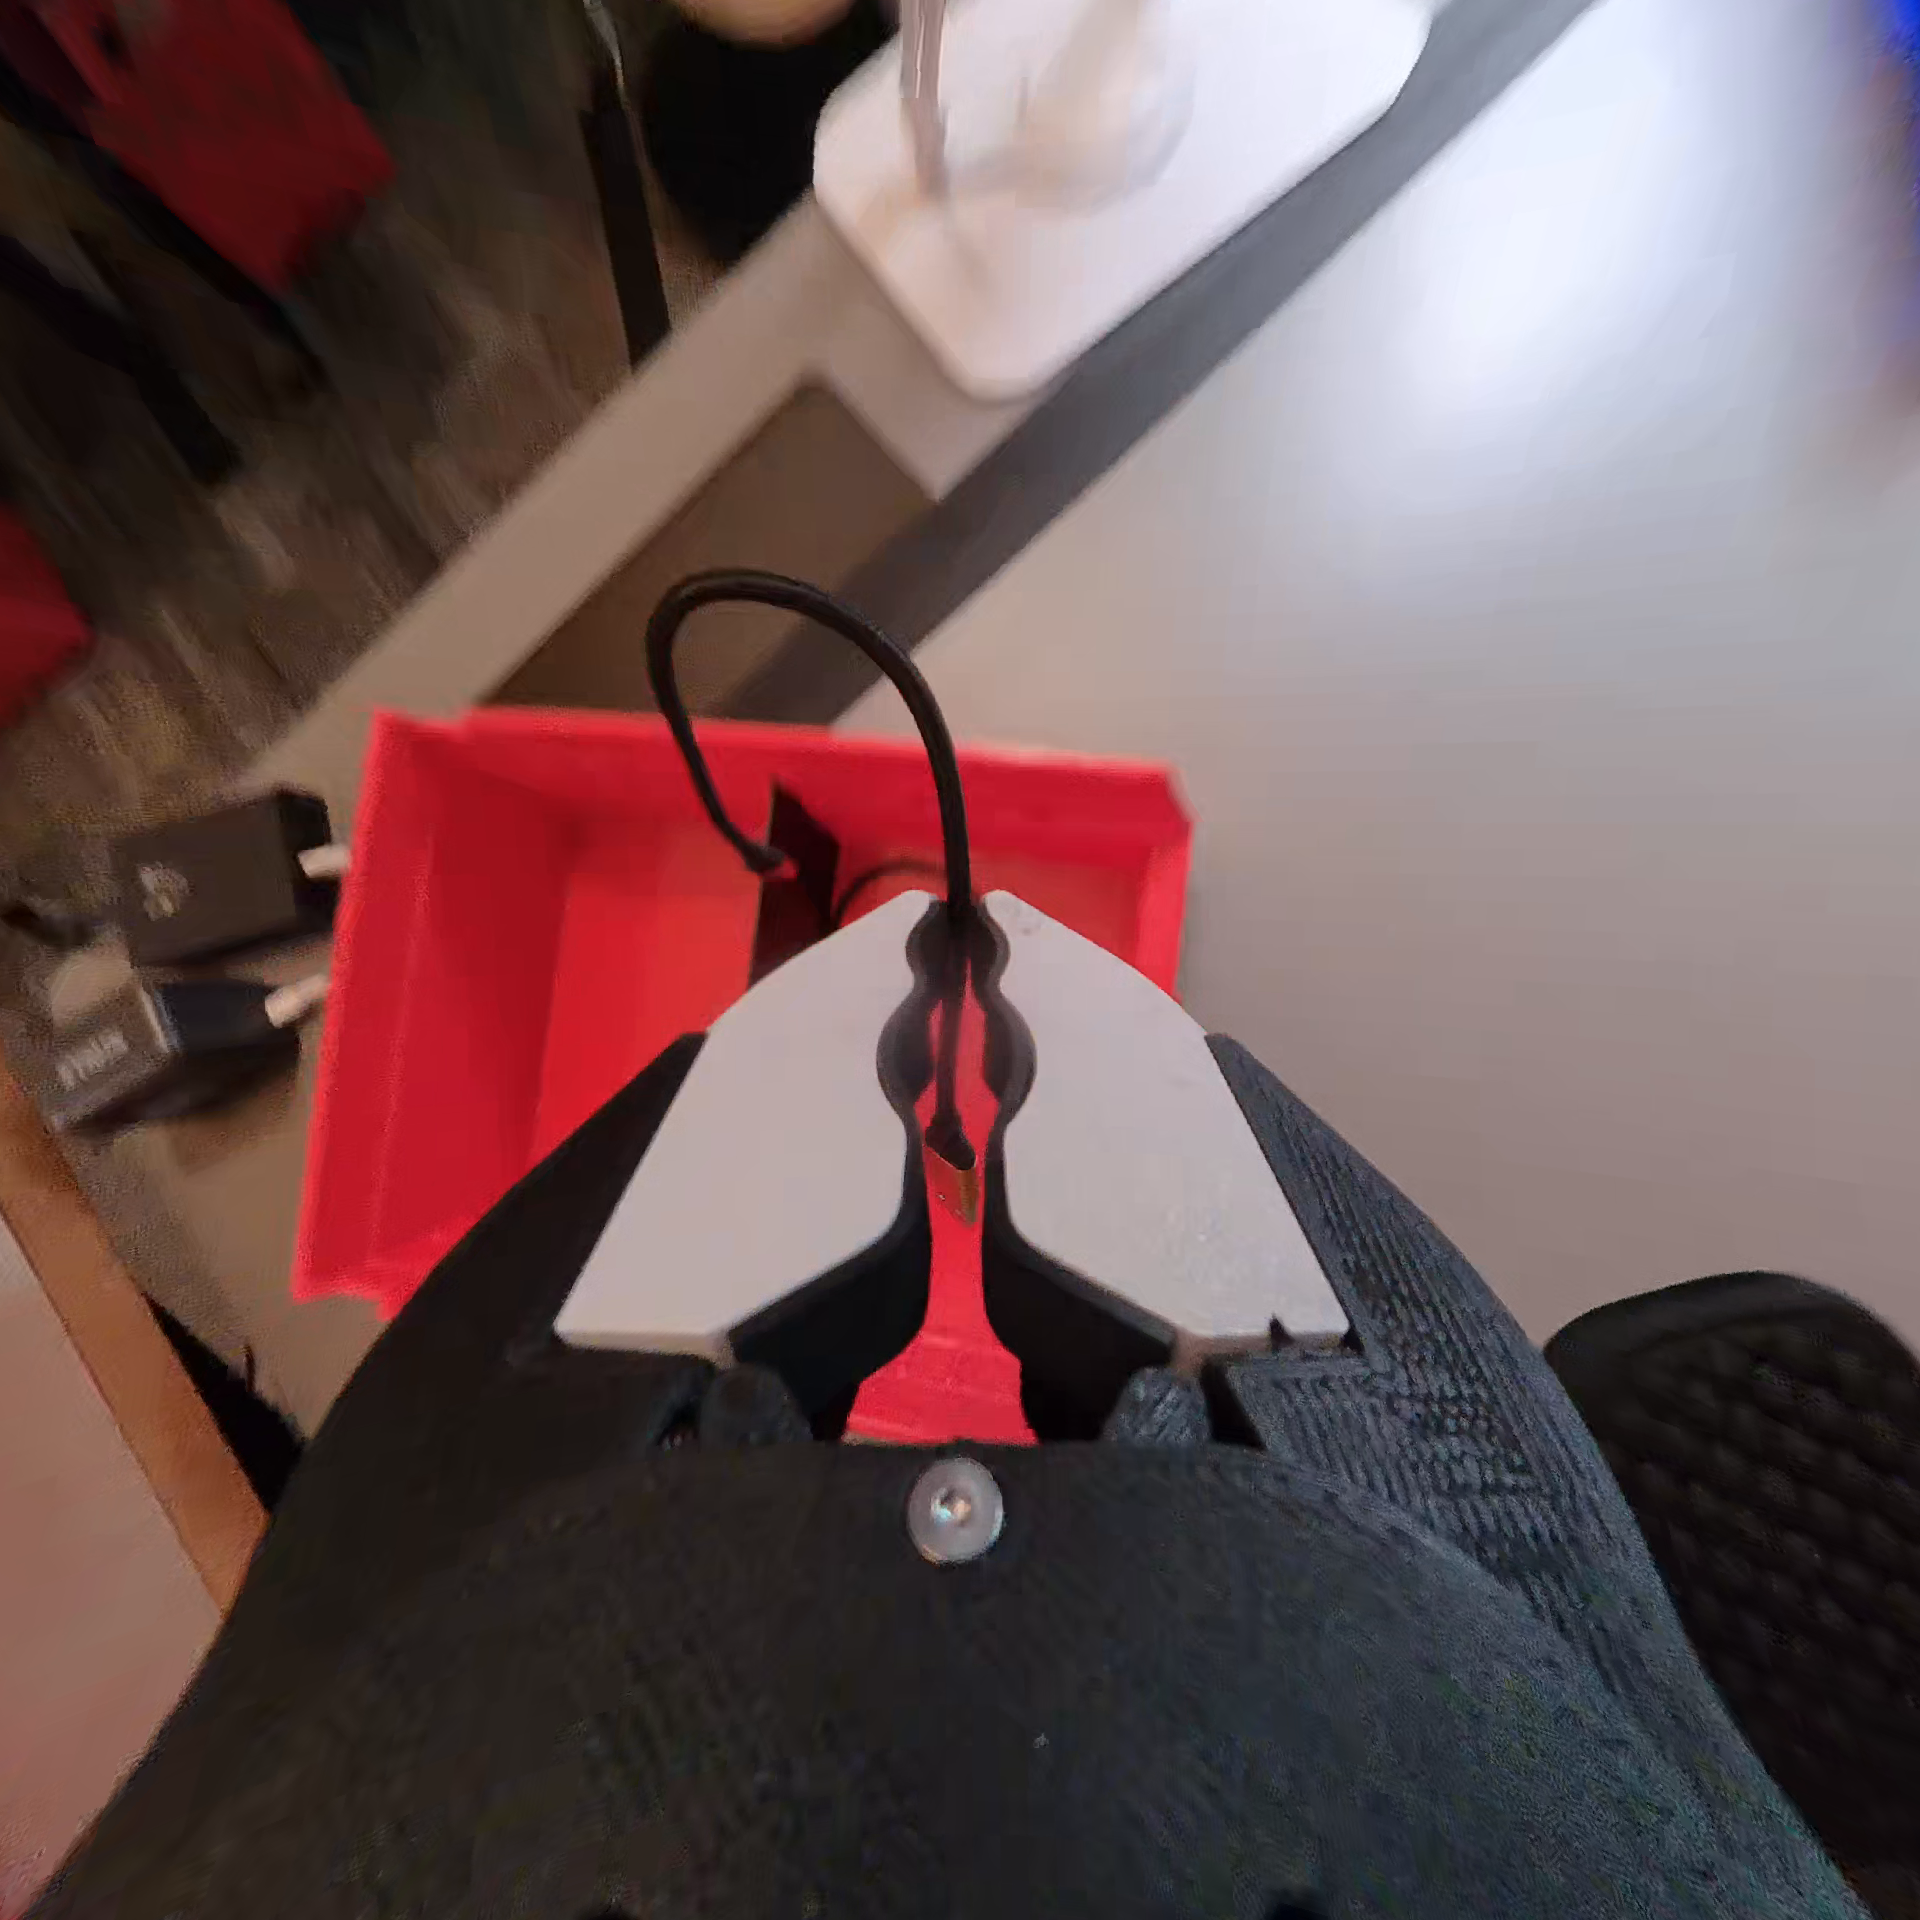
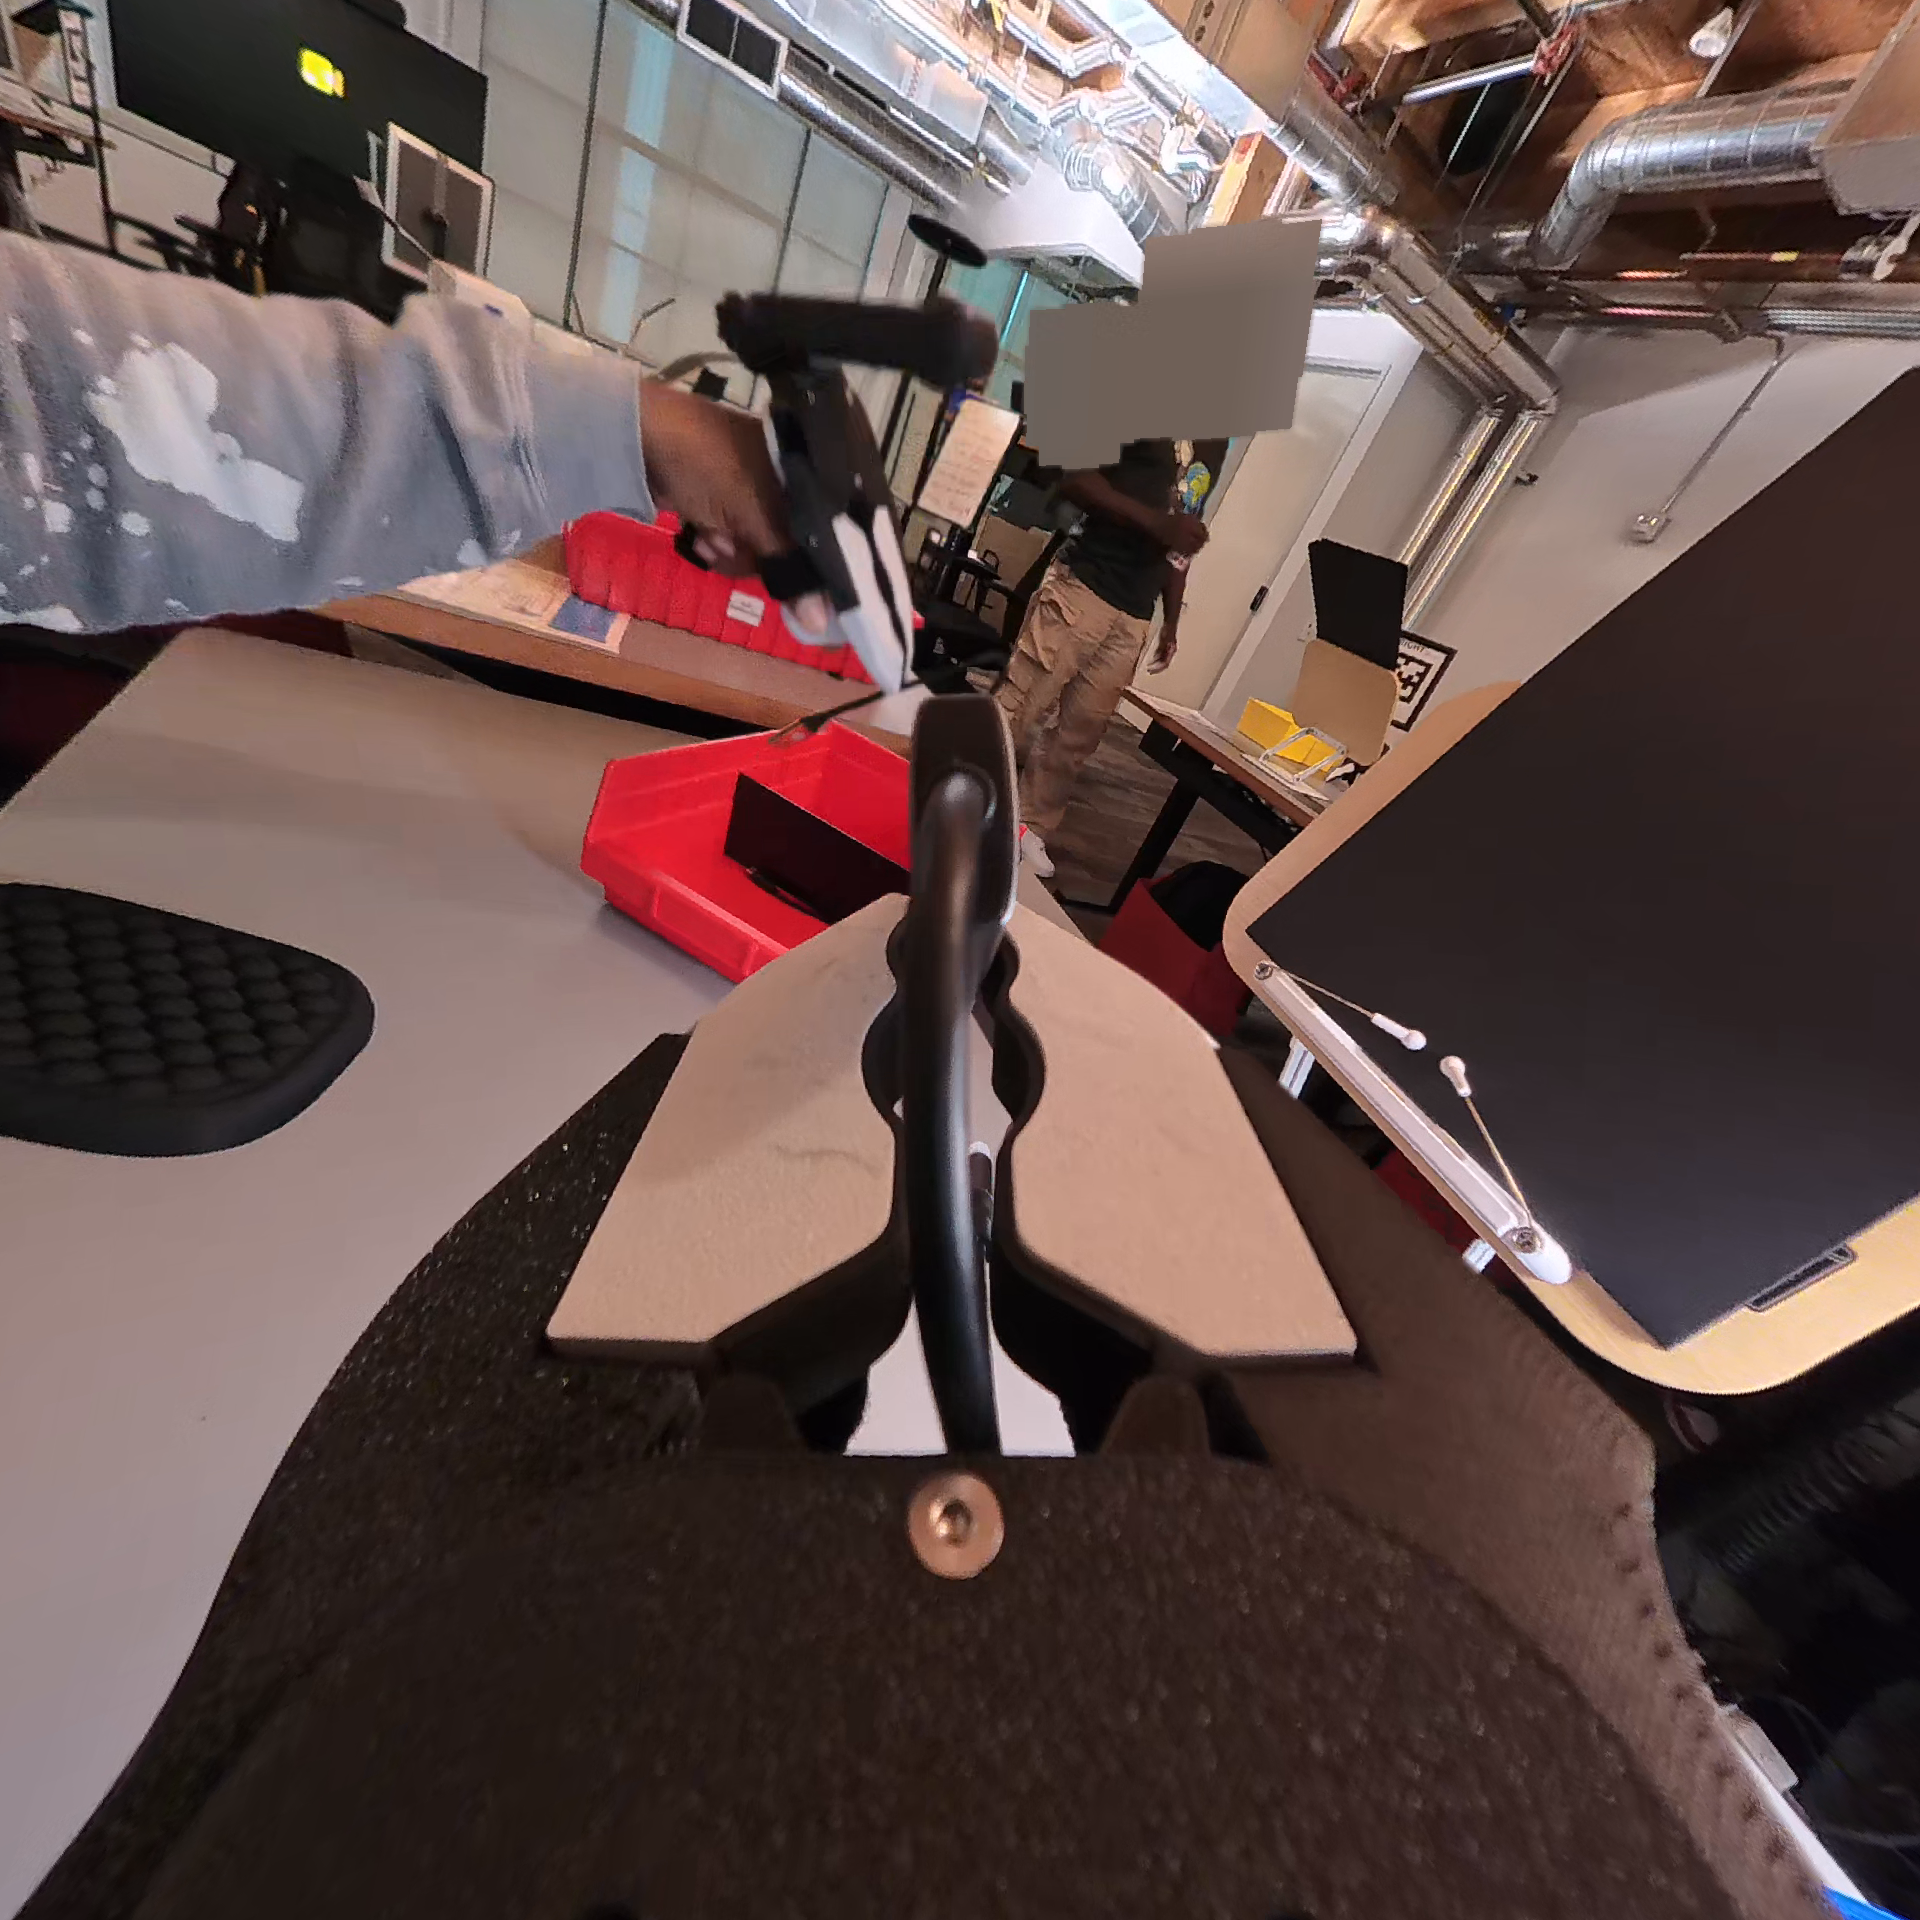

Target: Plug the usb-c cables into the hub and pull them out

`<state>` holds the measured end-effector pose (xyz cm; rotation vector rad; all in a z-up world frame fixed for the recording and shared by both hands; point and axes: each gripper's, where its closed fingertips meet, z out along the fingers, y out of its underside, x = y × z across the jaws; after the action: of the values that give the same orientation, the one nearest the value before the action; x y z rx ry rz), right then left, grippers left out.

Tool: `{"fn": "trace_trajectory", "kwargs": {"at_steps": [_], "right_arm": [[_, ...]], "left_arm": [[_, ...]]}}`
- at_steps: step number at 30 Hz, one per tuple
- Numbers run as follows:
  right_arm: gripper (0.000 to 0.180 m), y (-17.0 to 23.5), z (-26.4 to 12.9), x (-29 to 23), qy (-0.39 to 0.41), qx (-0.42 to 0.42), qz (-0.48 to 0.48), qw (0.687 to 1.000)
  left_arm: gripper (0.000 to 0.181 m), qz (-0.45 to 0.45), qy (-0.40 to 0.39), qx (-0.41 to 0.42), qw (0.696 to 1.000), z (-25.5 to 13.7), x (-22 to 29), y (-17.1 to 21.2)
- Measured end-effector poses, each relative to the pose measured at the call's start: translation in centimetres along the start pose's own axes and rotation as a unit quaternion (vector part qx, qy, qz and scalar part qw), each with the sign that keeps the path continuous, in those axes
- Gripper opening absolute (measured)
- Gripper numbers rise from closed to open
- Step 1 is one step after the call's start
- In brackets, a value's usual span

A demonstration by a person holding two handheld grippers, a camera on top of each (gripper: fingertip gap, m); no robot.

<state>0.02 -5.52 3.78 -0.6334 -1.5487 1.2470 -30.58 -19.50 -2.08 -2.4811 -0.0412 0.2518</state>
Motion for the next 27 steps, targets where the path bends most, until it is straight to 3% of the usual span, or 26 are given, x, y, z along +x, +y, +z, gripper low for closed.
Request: {"fn": "trace_trajectory", "kwargs": {"at_steps": [3, 7, 10, 13, 16, 22, 27], "right_arm": [[0.011, -0.6, -0.2, -0.2, 0.001, 0.006, -0.003, 1.000], [0.010, -1.1, -0.5, -0.2, 0.004, 0.007, -0.009, 1.000], [0.010, -1.1, -0.7, -0.2, 0.006, 0.006, -0.010, 1.000], [0.010, -0.9, -0.8, 0.0, 0.007, 0.002, -0.007, 1.000], [0.010, -0.3, -0.8, 0.2, 0.008, -0.005, -0.001, 1.000], [0.010, 0.9, -0.5, 0.5, 0.008, -0.018, 0.007, 1.000], [0.010, 1.9, 0.0, 0.4, 0.004, -0.032, 0.013, 0.999]], "left_arm": [[0.004, 0.005, 0.053, 0.102, 0.993, -3.4, 3.9, -4.6], [0.004, -0.002, 0.181, 0.194, 0.964, -4.0, 11.6, -7.4], [0.004, -0.038, 0.293, 0.245, 0.923, -2.5, 17.7, -7.6], [0.004, -0.099, 0.411, 0.285, 0.860, -0.3, 22.9, -6.9], [0.004, -0.155, 0.485, 0.265, 0.819, 3.2, 26.1, -5.0], [0.004, -0.195, 0.496, 0.210, 0.820, 8.3, 25.9, -0.4], [0.004, -0.178, 0.445, 0.167, 0.862, 10.4, 24.7, 2.4]]}}
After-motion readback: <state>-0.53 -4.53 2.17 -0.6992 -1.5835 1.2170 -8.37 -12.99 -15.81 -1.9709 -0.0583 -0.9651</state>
